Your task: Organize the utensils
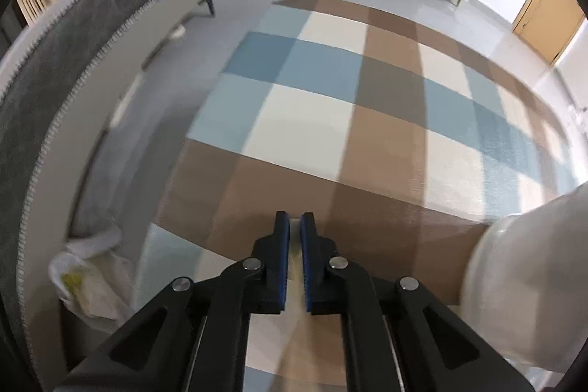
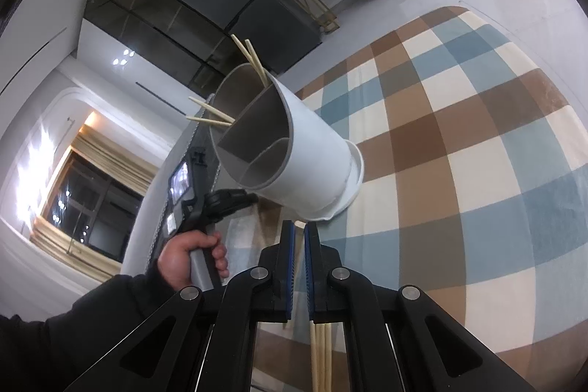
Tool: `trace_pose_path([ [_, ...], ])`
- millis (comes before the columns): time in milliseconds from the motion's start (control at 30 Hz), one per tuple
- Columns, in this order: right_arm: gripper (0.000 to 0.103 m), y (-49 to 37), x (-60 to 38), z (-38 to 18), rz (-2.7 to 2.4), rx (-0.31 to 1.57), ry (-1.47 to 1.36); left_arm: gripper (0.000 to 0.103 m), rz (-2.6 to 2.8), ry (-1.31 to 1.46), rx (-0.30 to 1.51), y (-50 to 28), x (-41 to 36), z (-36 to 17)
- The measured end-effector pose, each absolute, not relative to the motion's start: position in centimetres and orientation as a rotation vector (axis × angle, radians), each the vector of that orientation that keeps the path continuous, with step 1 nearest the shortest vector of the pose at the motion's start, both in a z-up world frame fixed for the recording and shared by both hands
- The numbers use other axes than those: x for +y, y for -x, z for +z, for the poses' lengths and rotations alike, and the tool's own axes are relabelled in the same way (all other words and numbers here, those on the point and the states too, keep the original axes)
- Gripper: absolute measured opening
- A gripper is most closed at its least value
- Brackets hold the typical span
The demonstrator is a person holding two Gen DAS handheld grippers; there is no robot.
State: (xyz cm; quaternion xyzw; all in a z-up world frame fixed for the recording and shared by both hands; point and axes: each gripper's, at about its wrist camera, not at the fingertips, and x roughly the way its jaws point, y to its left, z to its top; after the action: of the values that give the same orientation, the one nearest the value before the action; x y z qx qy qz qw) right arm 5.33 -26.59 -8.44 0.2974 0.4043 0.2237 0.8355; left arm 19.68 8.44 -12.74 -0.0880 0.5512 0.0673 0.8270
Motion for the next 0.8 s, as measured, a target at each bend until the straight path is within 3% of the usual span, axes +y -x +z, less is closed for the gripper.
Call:
trace_pose_path([
  [100, 0.000, -5.4, -26.9, -8.3, 0.466, 0.845, -0.639, 0.002, 0.113, 0.229, 1.165, -19.0, 8.7, -11.9],
  [367, 0.000, -4.7, -26.5, -7.6, 0.442, 0.825, -0.572, 0.002, 0.038, 0.267, 1.080, -13.7, 7.5, -7.4],
  [633, 0.003, -4.1, -27.8, -9.5, 0.325, 0.920, -0.606, 0.002, -0.059, 0.335, 0.955, -8.8, 7.0, -2.7],
  [667, 0.005, -4.1, -28.1, -10.0, 0.314, 0.944, -0.628, 0.002, -0.074, 0.336, 0.944, -8.3, 6.8, -2.4],
  [767, 0.024, -4.7, -28.7, -11.6, 0.259, 1.022, -0.676, 0.002, -0.108, 0.315, 0.919, -7.6, 6.3, -2.0],
  [800, 0.025, -4.9, -28.8, -12.1, 0.248, 1.049, -0.697, 0.002, -0.121, 0.304, 0.912, -7.4, 6.1, -2.0],
])
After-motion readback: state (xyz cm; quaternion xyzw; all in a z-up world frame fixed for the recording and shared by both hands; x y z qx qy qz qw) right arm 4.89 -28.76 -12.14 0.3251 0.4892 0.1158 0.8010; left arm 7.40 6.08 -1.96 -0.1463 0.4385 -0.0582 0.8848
